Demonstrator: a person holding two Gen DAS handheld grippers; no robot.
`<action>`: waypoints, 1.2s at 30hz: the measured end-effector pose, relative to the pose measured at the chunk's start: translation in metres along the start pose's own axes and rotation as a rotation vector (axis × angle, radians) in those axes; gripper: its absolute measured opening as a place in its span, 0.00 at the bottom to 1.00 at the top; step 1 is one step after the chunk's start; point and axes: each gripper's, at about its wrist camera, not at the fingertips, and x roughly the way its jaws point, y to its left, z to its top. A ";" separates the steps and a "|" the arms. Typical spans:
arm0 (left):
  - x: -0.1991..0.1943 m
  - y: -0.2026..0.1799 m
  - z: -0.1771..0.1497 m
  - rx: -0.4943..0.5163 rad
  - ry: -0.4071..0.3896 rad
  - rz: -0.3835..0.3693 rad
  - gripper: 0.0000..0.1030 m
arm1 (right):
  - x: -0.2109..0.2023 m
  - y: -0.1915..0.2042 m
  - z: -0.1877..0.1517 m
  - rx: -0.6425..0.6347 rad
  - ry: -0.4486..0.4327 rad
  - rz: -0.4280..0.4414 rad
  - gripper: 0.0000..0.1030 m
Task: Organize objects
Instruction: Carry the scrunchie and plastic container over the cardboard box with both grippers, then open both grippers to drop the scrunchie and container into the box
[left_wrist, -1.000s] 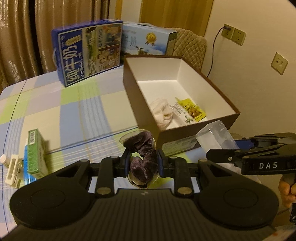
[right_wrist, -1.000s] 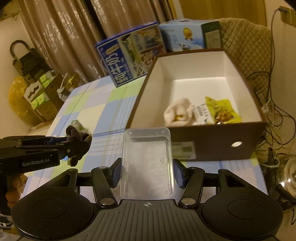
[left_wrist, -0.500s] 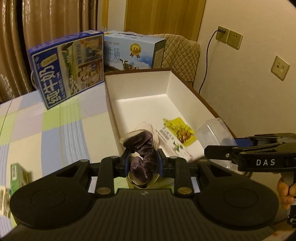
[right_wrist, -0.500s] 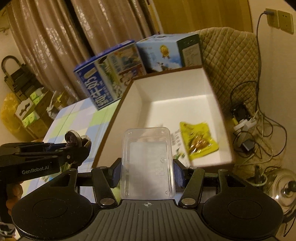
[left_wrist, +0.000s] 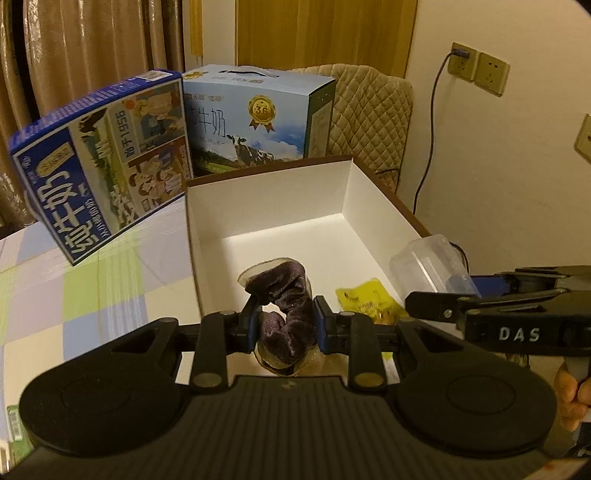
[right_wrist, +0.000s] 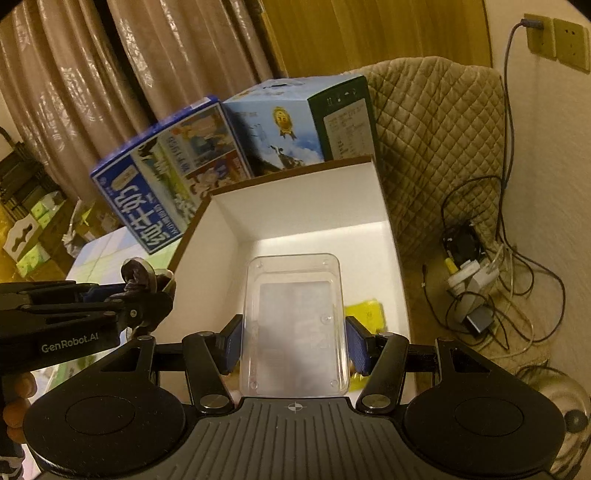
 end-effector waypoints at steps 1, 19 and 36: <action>0.007 0.000 0.004 -0.001 0.006 0.001 0.24 | 0.007 -0.002 0.004 0.001 0.004 -0.003 0.52; 0.108 0.004 0.051 0.014 0.091 0.015 0.26 | 0.087 -0.028 0.053 -0.009 0.045 -0.067 0.52; 0.127 0.010 0.058 0.027 0.079 0.034 0.53 | 0.097 -0.029 0.064 -0.023 0.033 -0.067 0.52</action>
